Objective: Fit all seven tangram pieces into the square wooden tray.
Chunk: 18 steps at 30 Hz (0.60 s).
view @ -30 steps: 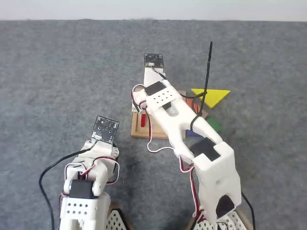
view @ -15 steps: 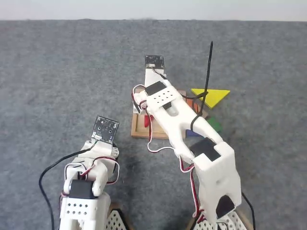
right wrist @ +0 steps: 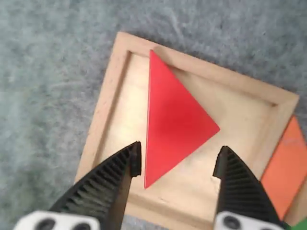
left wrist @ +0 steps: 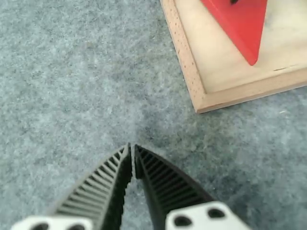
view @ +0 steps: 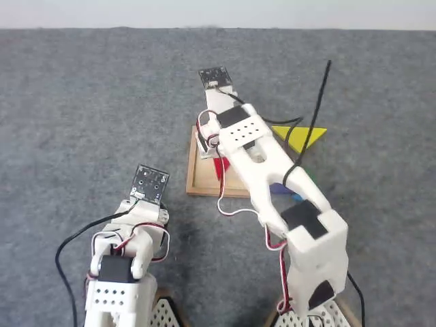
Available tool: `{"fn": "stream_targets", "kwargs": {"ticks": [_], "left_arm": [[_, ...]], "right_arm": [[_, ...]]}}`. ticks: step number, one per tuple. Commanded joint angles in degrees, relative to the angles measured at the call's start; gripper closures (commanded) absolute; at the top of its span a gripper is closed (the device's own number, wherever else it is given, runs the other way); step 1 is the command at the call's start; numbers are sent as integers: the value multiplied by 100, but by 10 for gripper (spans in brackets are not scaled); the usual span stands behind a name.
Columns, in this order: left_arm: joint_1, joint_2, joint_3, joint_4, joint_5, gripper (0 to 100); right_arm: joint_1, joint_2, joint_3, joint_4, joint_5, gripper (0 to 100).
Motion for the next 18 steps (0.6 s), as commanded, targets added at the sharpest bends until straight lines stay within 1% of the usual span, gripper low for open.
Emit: {"fn": "stream_targets", "kwargs": {"ticks": [1, 3, 7, 8, 11, 13, 18], "left_arm": [[-18, -70, -40, 26, 44, 987], [-18, -70, -40, 26, 44, 987], [-18, -70, -40, 26, 44, 987], [-18, -70, -40, 26, 44, 987], [-18, -70, -40, 26, 44, 987], [-18, -70, -40, 26, 44, 987], [-18, -70, -40, 26, 44, 987]], "right_arm": [[110, -752, -352, 321, 431, 768], [268, -989, -308, 382, 651, 809], [576, -1552, 369, -189, 1292, 991], [602, -1675, 659, -391, 1433, 994], [620, -1912, 1582, -892, 1503, 969], [655, -2000, 2180, -1323, 1503, 990], [1095, -2343, 3349, -2659, 1495, 992]]}}
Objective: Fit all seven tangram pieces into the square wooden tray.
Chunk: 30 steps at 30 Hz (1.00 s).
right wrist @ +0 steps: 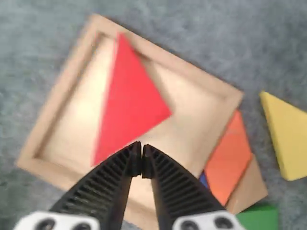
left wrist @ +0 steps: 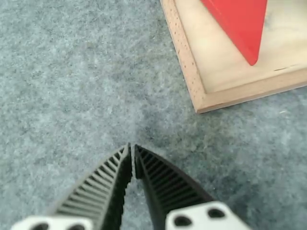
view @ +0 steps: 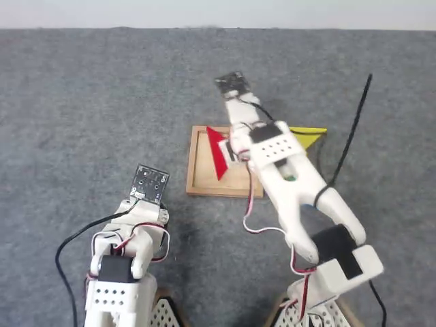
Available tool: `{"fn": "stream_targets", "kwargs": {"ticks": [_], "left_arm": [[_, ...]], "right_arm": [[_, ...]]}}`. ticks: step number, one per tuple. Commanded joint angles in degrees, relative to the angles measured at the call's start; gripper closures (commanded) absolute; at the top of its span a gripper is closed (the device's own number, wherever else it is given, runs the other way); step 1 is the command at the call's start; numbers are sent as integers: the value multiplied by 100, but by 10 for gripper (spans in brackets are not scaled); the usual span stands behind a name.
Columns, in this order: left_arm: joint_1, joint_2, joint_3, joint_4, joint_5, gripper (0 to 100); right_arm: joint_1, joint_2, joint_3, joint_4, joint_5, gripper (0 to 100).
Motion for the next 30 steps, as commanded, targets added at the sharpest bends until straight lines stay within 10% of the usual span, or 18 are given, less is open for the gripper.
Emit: {"fn": "stream_targets", "kwargs": {"ticks": [1, 30], "left_arm": [[-18, -70, -40, 26, 44, 987], [-18, -70, -40, 26, 44, 987]], "right_arm": [[382, -716, 624, -980, 88, 992], [567, -57, 1389, -3196, 105, 992]]}}
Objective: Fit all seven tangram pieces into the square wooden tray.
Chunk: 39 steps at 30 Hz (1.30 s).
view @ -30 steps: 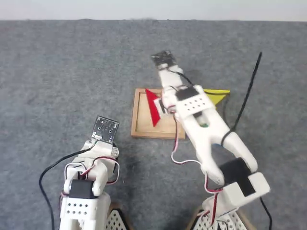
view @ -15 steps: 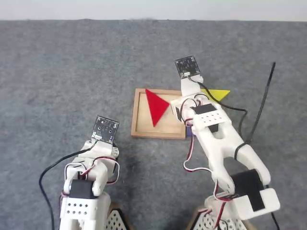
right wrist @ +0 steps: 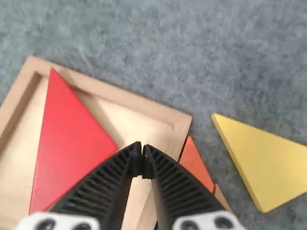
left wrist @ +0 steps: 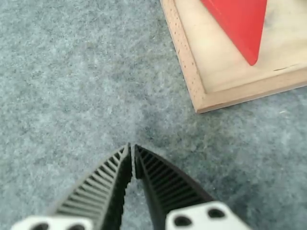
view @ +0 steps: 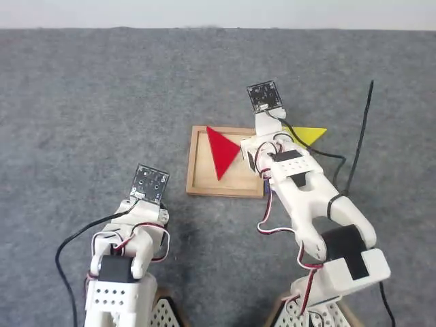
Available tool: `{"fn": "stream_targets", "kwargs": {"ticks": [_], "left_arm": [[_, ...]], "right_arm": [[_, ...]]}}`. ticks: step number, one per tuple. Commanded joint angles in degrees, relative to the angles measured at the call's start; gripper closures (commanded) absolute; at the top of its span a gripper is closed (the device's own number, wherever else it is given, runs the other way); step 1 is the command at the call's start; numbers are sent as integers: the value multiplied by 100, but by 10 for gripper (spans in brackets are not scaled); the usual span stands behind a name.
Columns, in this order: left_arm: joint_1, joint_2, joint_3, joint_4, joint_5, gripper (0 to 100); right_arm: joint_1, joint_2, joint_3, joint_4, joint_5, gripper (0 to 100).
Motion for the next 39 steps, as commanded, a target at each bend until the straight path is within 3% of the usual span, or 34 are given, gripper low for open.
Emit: {"fn": "stream_targets", "kwargs": {"ticks": [1, 13, 24, 32, 39], "left_arm": [[-18, -70, -40, 26, 44, 987], [-18, -70, -40, 26, 44, 987], [-18, -70, -40, 26, 44, 987], [-18, -70, -40, 26, 44, 987], [-18, -70, -40, 26, 44, 987]], "right_arm": [[-13, -40, -229, -268, 62, 992], [-374, 1130, -1178, -268, 105, 992], [-734, 769, -1169, 734, 88, 992], [-1376, 769, -1081, 541, 105, 992], [-1200, 505, -1081, 646, 97, 992]]}}
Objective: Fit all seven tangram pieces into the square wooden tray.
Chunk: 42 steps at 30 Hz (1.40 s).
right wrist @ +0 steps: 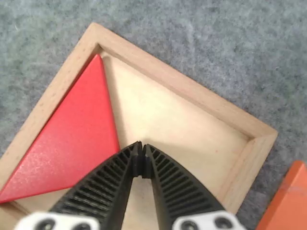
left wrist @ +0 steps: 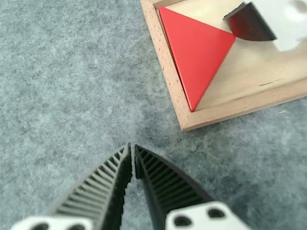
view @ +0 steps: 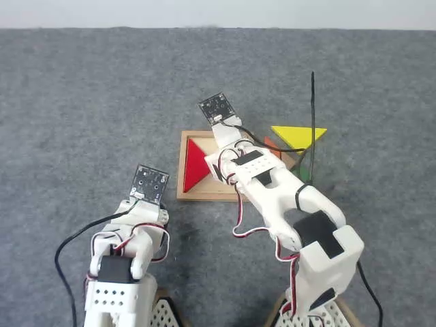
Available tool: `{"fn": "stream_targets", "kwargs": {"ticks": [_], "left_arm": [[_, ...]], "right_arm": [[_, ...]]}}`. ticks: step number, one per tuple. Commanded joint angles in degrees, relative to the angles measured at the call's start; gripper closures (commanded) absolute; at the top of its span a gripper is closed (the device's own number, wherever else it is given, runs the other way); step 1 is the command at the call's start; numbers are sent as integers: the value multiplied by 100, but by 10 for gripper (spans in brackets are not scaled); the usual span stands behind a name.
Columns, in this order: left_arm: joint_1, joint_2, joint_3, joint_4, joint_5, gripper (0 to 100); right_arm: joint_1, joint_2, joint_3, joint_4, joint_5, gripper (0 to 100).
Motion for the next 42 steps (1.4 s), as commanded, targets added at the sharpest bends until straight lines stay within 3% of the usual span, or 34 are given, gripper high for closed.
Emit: {"fn": "stream_targets", "kwargs": {"ticks": [1, 12, 23, 30, 42], "left_arm": [[-18, -70, -40, 26, 44, 987], [-18, -70, -40, 26, 44, 987], [-18, -70, -40, 26, 44, 987], [-18, -70, -40, 26, 44, 987], [-18, -70, -40, 26, 44, 987]], "right_arm": [[84, -629, -149, 127, 53, 992], [277, -945, 765, 532, 70, 992], [277, -1552, 818, 2308, 70, 992], [286, -1815, 1266, 2176, 62, 992], [286, -3811, 2277, 2211, 413, 992]]}}
